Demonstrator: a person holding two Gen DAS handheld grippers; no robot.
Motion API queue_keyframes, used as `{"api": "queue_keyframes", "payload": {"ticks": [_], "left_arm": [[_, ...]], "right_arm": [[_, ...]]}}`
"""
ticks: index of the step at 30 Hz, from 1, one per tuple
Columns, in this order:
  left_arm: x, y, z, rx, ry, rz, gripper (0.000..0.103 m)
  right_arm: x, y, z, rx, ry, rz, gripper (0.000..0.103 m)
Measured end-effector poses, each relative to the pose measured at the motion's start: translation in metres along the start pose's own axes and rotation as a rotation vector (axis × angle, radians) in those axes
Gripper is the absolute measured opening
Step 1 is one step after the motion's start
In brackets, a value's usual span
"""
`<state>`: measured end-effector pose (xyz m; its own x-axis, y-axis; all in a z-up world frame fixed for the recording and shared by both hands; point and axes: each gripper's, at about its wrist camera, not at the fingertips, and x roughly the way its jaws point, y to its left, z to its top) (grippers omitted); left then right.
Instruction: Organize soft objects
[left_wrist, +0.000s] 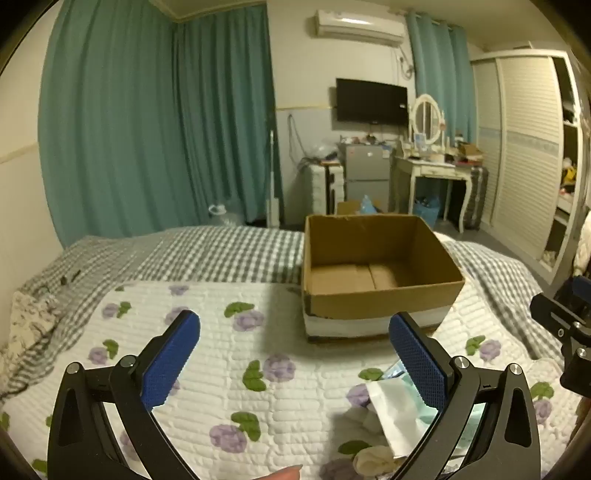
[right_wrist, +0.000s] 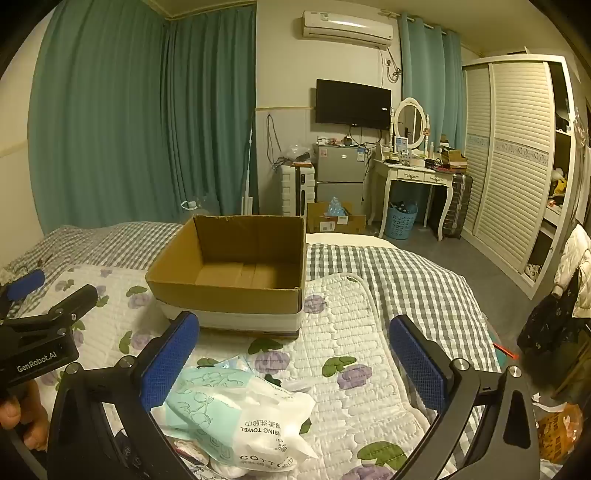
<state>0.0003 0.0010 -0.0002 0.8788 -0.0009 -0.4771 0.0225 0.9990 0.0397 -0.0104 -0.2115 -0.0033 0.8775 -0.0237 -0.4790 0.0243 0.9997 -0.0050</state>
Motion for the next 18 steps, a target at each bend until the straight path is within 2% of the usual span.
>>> {"api": "queue_keyframes", "payload": {"ticks": [6,7,18], "left_arm": [[0.003,0.012,0.000,-0.038,0.017,-0.001,0.103],[0.000,0.007,0.003,-0.016,0.005,0.022,0.103],[-0.001,0.005,0.000,-0.016,-0.012,0.031,0.103]], "right_arm": [[0.001,-0.001,0.000,0.003,0.003,0.001,0.103],[0.001,0.000,-0.001,0.003,0.004,0.000,0.103],[0.002,-0.002,-0.003,0.005,0.009,0.001,0.103]]}}
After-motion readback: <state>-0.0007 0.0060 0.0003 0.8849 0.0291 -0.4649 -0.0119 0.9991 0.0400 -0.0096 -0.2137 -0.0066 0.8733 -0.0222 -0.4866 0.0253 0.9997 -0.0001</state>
